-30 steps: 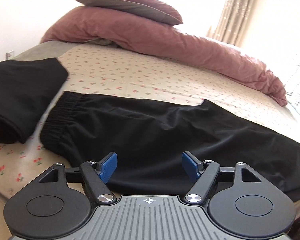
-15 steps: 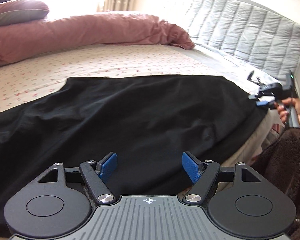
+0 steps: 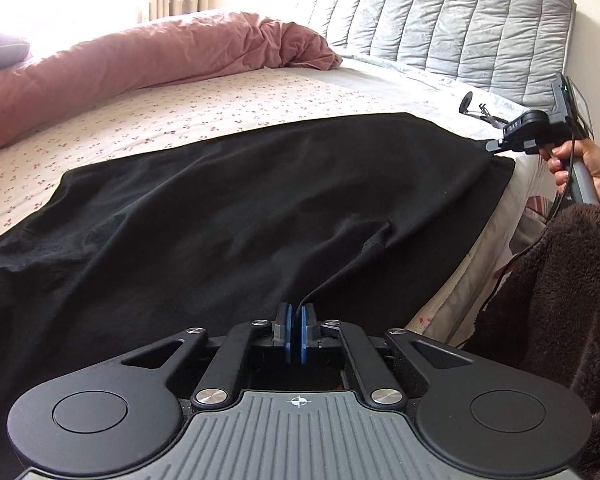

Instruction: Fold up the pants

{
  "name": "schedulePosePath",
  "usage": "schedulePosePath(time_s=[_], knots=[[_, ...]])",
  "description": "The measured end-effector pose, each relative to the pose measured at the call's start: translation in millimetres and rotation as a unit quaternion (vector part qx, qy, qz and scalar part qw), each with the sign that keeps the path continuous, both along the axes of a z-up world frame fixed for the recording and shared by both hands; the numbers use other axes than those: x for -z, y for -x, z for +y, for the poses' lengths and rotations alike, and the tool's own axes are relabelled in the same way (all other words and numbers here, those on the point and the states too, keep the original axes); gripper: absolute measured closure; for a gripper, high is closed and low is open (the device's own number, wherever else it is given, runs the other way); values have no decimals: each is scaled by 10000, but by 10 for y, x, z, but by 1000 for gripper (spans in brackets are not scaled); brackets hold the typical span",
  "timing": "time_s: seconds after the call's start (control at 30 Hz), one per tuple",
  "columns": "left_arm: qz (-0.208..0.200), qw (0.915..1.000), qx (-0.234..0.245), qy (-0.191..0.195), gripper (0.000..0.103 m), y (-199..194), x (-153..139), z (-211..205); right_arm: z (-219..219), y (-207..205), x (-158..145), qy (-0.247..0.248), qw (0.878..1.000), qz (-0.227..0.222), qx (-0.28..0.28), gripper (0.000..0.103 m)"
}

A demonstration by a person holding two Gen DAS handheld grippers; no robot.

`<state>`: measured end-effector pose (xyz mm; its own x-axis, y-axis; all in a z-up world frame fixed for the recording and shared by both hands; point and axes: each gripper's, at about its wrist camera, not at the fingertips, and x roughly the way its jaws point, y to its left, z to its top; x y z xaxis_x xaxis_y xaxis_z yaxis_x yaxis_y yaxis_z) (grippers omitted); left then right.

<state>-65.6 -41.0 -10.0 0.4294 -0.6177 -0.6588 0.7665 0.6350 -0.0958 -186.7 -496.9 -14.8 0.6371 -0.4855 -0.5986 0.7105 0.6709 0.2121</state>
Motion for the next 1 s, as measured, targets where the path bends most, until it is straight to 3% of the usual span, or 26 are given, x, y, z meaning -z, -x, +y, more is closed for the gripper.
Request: schedulePosePath(time_s=[0.8,0.87,0.9,0.93,1.0], knots=[[227,9978,529,-343,103,84,-22,13,95,206,95,253,9957,894,40,102],[263,9971,635,-333,94,71,-58,43,99,209,64,385,9940,1016,131,95],[272,9968,697,-267,91,63,-89,71,93,226,25,481,9937,993,173,83],[273,9969,722,-166,82,42,-134,119,74,244,-19,543,9940,932,200,70],[145,9984,537,0,57,-29,-246,223,22,254,-106,586,9952,762,211,64]])
